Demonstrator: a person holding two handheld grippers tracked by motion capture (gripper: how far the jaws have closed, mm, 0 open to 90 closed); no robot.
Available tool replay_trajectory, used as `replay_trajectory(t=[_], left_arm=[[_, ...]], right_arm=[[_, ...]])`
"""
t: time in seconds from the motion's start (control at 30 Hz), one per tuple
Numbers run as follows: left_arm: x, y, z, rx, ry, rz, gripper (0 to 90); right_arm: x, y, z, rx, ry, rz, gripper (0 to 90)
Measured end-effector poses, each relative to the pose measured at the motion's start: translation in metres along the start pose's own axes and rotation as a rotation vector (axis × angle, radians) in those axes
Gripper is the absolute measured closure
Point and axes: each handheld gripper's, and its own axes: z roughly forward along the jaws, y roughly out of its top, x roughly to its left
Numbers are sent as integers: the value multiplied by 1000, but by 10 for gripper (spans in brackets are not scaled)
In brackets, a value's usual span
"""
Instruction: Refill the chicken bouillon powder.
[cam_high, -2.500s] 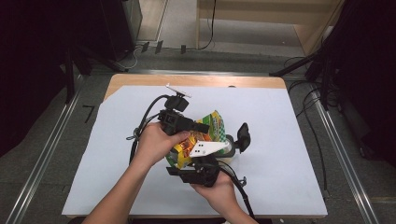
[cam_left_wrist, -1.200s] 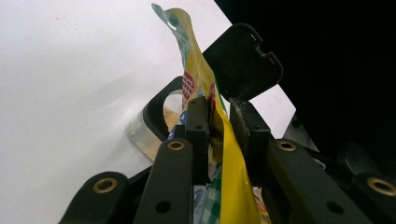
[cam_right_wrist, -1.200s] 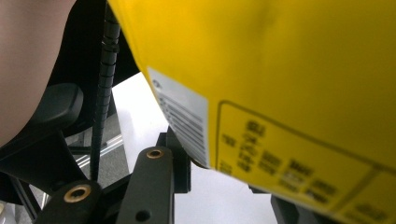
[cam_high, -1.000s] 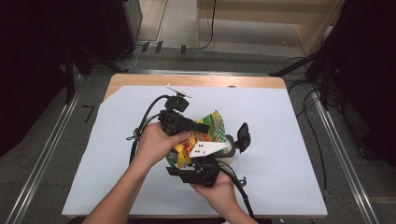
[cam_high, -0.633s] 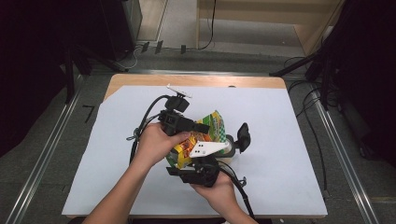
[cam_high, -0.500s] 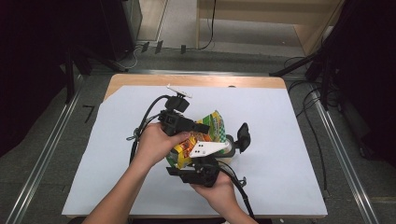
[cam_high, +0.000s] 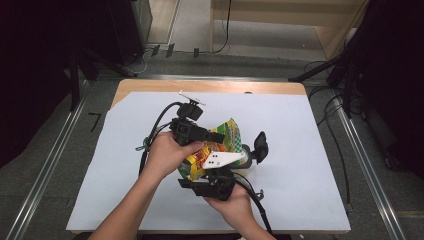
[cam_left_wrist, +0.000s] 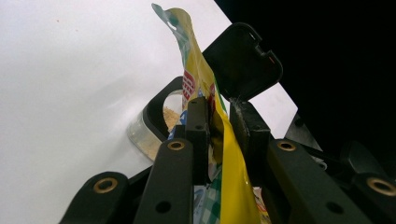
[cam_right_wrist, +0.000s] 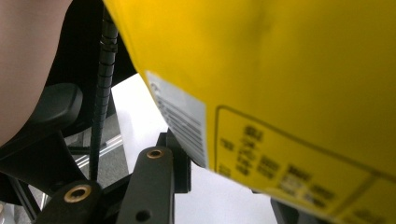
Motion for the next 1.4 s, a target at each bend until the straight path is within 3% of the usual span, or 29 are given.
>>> replay_trajectory(t=[0.77, 1.4], left_arm=[[-2, 0, 0, 0, 8, 12, 794], [-6, -1, -11, -27, 22, 31, 793]], right_arm=[[1, 0, 0, -1, -10, 0, 697], [5, 5, 4, -31, -10, -10, 696]])
